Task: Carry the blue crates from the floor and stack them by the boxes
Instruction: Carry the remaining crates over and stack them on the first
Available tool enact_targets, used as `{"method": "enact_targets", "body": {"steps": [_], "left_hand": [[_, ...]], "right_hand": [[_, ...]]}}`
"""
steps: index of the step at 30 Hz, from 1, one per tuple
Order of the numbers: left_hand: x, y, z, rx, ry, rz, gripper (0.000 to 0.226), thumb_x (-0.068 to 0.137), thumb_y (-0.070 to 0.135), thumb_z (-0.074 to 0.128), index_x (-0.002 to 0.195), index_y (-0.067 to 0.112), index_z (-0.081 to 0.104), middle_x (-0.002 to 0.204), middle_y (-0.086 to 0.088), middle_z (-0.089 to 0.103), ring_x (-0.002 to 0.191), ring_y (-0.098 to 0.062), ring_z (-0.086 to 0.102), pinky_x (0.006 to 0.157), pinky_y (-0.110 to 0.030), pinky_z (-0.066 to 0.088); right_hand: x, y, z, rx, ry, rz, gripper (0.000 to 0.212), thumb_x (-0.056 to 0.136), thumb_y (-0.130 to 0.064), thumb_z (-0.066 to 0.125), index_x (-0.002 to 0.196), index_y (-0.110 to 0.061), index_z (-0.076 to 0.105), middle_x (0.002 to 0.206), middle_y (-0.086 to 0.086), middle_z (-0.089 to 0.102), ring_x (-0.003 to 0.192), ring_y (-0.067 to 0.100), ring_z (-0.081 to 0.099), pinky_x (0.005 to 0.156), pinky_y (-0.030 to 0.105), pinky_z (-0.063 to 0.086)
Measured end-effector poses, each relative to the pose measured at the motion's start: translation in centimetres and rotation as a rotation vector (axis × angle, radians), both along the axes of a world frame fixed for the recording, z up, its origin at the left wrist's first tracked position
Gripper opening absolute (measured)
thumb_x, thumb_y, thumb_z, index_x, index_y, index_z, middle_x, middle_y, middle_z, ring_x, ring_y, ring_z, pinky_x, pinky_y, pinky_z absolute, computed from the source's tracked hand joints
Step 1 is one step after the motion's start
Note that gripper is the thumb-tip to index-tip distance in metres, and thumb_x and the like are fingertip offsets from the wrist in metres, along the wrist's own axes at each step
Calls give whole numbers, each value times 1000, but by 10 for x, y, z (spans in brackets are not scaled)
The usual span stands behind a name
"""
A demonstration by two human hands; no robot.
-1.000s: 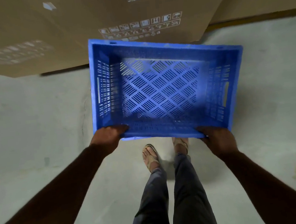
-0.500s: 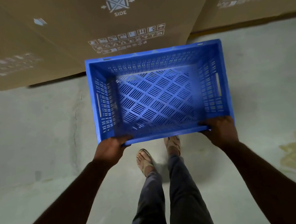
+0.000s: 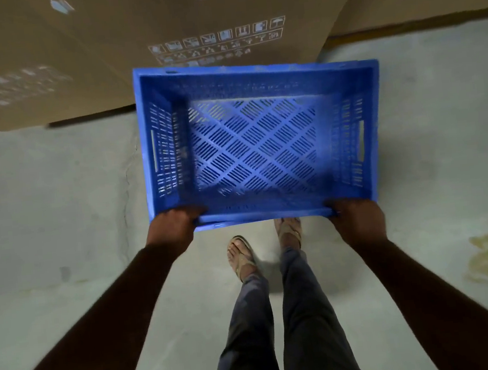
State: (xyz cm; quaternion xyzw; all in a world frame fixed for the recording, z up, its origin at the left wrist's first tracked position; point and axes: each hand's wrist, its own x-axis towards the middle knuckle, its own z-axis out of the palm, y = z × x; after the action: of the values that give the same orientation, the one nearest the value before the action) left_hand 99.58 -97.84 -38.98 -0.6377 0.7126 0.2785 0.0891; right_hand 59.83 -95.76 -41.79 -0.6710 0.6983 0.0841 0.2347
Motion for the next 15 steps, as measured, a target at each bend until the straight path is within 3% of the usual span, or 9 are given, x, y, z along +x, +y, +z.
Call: {"method": "enact_targets", "body": {"steps": [4, 6, 10, 15], "left_hand": [[17, -12, 8, -23, 159, -46, 31, 88, 43, 57, 109, 28, 72, 111, 1, 73, 99, -27, 66, 83, -36, 54], [17, -10, 6, 28, 223, -22, 31, 87, 43, 57, 108, 26, 73, 106, 2, 74, 96, -24, 68, 84, -34, 53], [-16, 11, -10, 103, 140, 121, 34, 85, 34, 73, 118, 31, 71, 113, 0, 74, 103, -25, 69, 90, -33, 52], [-53, 50, -17, 166, 177, 213, 37, 87, 35, 70, 124, 35, 66, 125, 2, 69, 110, -27, 66, 93, -38, 54]], "right_hand": [[-17, -2, 44, -431, -87, 37, 21, 75, -29, 84, 93, -24, 75, 81, 4, 74, 73, 36, 67, 63, 41, 54], [-19, 0, 51, -522, -104, 109, 18, 75, -21, 83, 92, -20, 75, 83, 3, 74, 73, 32, 67, 68, 41, 53], [-31, -9, 21, -281, -52, 16, 24, 75, -22, 76, 99, -24, 75, 90, 2, 76, 82, 30, 71, 79, 41, 52], [-46, -18, 10, -209, 3, -101, 38, 62, -18, 84, 97, -25, 74, 94, -1, 75, 90, 28, 68, 90, 42, 41]]}}
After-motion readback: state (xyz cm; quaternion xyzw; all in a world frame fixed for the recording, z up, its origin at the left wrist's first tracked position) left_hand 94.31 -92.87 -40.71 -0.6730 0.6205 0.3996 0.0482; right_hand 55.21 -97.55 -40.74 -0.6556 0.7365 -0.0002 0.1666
